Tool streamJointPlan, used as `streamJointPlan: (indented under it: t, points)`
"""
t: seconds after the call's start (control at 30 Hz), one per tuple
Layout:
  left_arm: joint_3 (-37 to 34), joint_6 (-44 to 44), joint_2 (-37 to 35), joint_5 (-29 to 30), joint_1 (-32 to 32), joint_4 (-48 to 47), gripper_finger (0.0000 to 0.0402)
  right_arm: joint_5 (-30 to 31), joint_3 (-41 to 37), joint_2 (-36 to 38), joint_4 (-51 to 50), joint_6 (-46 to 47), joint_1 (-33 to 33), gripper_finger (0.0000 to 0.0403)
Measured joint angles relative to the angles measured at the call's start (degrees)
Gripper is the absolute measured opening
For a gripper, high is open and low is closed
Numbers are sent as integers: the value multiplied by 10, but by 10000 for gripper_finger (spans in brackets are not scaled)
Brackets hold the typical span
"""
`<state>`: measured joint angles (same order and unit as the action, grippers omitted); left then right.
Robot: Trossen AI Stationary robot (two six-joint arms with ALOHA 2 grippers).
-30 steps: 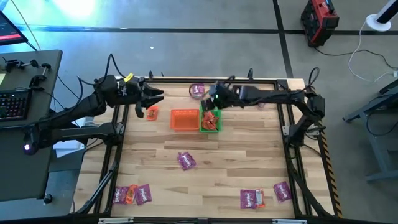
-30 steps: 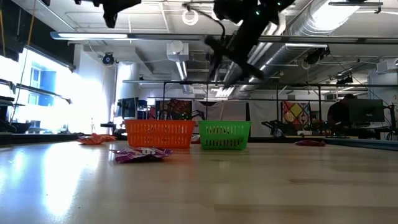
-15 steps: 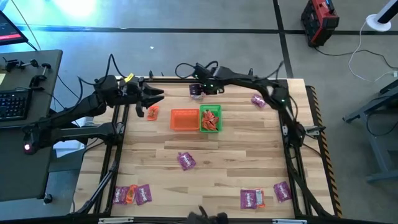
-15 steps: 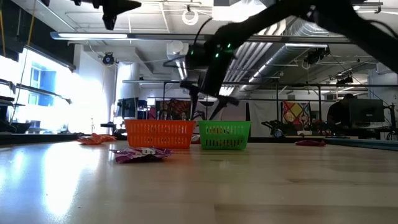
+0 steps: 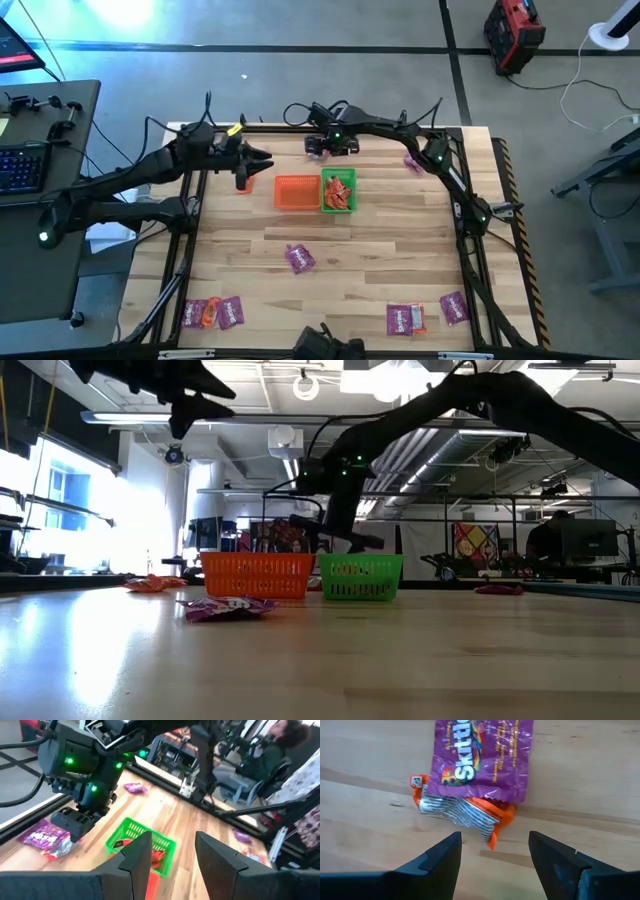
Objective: Sort candy by brand, put in halloween buckets
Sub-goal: Put the orange chocolate into the green bin
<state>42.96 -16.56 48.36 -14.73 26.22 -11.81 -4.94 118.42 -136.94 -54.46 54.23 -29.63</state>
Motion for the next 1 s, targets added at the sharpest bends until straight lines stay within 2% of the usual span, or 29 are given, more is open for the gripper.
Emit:
streamJointPlan:
  t: [0.17,0.5,0.63,0.83,0.9,1.0]
  points:
    - [0,31,21,1,0,0,142,-13,-22,0,27,18,0,205]
    - [0,33,51,2,0,-7,142,3,-38,0,62,51,-10,157]
    - [0,33,56,2,0,-6,142,4,-38,0,54,39,-12,118]
    - [0,52,56,2,0,-6,142,18,-38,1,24,-5,-11,20]
    - [0,52,56,2,0,-6,142,19,-38,2,18,-28,-12,9]
    - [0,52,54,2,0,-6,142,36,-35,12,-10,-50,-12,14]
